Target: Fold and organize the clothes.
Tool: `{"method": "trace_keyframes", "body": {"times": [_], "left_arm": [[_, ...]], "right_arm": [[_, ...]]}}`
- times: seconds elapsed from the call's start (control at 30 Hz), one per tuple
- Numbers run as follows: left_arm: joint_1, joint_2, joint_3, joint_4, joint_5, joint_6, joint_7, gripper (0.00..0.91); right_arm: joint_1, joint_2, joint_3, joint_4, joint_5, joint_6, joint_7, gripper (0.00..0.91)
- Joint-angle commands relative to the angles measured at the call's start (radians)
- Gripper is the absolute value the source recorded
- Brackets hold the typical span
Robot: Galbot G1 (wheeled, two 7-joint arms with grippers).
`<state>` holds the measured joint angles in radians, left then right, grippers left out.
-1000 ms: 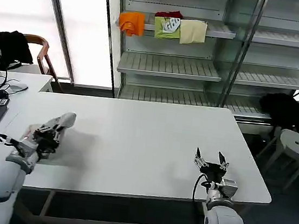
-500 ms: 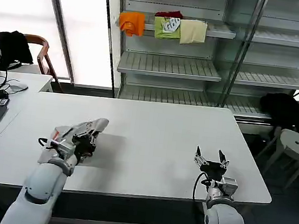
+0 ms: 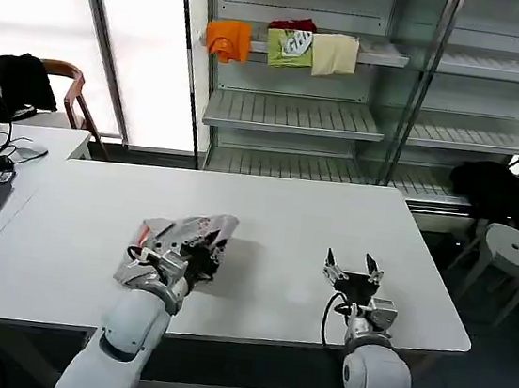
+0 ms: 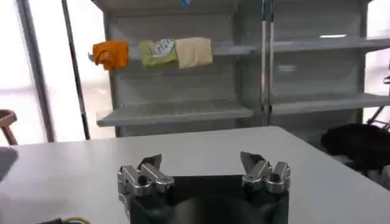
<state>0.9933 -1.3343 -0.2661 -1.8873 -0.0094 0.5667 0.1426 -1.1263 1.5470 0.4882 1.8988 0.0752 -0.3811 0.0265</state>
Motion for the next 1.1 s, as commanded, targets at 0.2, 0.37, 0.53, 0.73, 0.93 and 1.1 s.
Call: {"method": "trace_keyframes", "body": {"times": [0.2,0.37,0.53,0.73,0.93,1.1], "left_arm": [[0.035,0.028,0.079,-0.308,-0.19,0.01,-0.029,0.907],[0.032,0.061,-0.043,-0.351,-0.234,0.009,-0.029,0.907],[0.074,0.084,-0.202,-0.277,-0.231,-0.011,-0.008,0.907],[0.133,0.138,-0.339,-0.226,-0.282,-0.022,0.01,0.907],[0.185,0.178,-0.409,-0.218,-0.34,-0.025,0.013,0.907],[0.204,0.182,-0.428,-0.217,-0.352,-0.026,0.013,0.907]], "right_arm": [[0.15,0.068,-0.217,-0.101,0.077,-0.158,0.001,0.907],[0.159,0.074,-0.249,-0.115,0.199,-0.197,0.012,0.907],[0.143,0.071,-0.294,-0.12,0.305,-0.198,0.019,0.907],[0.149,0.089,-0.289,-0.184,0.435,-0.199,0.06,0.897],[0.168,0.108,-0.273,-0.256,0.458,-0.199,0.055,0.0],[0.179,0.111,-0.266,-0.278,0.468,-0.198,0.037,0.0]]}}
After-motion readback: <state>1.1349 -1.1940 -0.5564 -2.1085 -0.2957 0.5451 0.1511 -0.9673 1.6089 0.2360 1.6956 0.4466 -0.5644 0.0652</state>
